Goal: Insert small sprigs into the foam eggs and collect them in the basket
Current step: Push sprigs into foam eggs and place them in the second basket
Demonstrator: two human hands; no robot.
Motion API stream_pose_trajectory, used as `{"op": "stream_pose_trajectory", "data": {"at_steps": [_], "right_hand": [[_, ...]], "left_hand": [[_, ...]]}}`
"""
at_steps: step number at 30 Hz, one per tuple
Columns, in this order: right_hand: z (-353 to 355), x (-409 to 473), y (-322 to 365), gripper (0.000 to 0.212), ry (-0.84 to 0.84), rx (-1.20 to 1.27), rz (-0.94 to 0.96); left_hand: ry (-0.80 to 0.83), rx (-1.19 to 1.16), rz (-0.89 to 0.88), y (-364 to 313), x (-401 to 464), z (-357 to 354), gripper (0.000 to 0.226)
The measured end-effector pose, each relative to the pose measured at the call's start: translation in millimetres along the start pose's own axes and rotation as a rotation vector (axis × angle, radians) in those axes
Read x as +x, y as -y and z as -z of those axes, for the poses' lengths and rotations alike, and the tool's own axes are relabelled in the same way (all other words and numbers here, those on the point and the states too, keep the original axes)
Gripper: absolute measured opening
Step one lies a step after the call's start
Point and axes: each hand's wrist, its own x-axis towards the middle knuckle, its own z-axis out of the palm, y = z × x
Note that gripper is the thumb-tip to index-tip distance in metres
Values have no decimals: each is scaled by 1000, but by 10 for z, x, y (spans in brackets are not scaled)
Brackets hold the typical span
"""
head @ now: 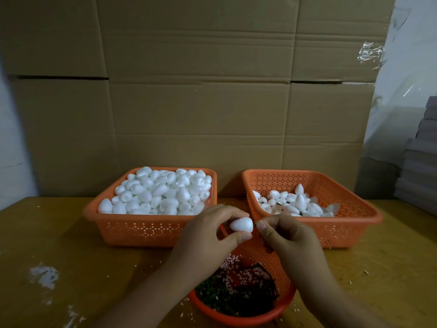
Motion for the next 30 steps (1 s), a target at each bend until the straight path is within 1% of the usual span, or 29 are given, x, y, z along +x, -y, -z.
{"op": "stream_pose_trajectory", "data": {"at_steps": [9, 14, 21, 23, 26, 30], "right_hand": [[-42, -5, -47, 23, -17, 40, -20], [-41, 0, -45, 29, -43, 13, -8], [-34, -24, -10, 35, -34, 18, -12], [-35, -23, -14, 33, -27, 31, -7], [-41, -24, -16, 24, 11, 67, 10], [-47, -30, -37, 24, 25, 46, 35]], "left_hand": [[43, -51, 65, -11, 8, -5, 48], [58, -27, 50, -15, -1, -3, 42], [60, 5, 25, -3, -7, -8, 31], [55, 0, 26, 4, -7, -7, 30], [51, 10, 32, 10, -4, -8, 31], [50, 9, 33, 11, 2, -12, 33]]}}
